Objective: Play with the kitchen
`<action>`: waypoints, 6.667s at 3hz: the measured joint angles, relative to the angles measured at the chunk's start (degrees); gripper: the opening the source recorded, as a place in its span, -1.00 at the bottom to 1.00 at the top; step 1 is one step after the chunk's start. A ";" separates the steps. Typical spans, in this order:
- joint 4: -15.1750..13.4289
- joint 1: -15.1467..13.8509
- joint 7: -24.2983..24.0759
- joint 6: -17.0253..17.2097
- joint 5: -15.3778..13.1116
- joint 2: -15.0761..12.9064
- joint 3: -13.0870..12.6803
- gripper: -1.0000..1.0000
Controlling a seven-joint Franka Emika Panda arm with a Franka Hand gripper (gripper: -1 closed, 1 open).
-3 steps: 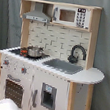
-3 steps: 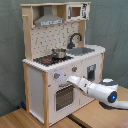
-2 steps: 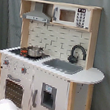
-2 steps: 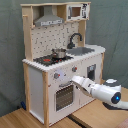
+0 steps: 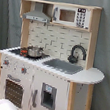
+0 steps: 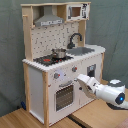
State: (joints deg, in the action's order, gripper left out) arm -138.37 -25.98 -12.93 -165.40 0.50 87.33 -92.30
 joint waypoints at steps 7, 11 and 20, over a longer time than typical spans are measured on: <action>-4.68 -9.75 -36.30 -10.22 0.00 1.60 -5.32 1.00; -0.48 -22.10 -32.04 -22.41 0.01 1.56 -6.29 1.00; 10.09 -10.30 -39.25 20.25 -4.51 0.53 -6.84 -1.00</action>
State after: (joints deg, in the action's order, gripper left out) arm -128.28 -36.27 -52.18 -145.15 -4.01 87.86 -99.14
